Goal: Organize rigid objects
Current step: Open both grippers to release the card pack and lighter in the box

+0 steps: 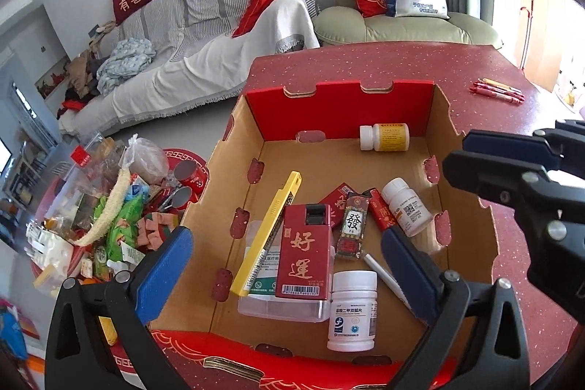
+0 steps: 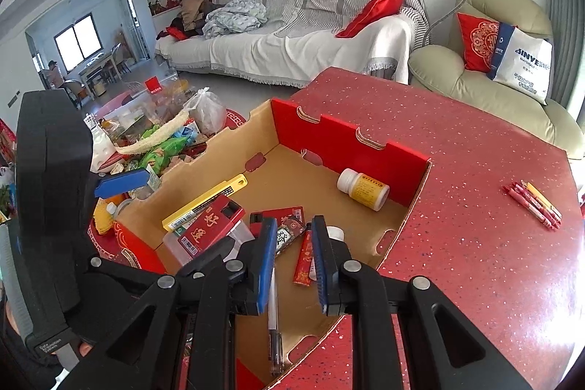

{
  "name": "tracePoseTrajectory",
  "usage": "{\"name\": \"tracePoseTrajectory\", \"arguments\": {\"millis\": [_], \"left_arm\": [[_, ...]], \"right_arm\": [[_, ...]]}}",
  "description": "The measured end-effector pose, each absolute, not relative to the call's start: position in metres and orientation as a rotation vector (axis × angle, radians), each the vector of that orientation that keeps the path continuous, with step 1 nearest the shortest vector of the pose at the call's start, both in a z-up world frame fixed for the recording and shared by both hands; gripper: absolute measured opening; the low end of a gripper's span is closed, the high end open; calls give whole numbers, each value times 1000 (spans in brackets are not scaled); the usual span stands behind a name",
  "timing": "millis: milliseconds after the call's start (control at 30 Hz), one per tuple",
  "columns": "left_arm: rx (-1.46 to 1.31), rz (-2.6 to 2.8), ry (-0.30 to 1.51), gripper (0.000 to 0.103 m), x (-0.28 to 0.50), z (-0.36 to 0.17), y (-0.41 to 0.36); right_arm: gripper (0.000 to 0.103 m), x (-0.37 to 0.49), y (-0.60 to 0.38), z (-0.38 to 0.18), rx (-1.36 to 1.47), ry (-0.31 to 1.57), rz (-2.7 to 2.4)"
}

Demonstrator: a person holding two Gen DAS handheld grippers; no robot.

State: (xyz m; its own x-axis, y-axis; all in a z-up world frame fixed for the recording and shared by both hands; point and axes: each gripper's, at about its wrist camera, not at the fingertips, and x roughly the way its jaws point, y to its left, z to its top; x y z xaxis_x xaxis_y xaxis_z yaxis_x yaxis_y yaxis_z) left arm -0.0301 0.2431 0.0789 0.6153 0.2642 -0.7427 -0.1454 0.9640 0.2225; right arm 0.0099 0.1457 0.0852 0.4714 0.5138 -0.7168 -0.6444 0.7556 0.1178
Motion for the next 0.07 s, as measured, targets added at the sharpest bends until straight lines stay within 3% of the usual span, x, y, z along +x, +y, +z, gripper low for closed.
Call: {"name": "tracePoseTrajectory", "arguments": {"millis": [67], "left_arm": [[138,238,878,103,-31,80,243]], "right_arm": [[20,9,144,87,-178,806,710]]}}
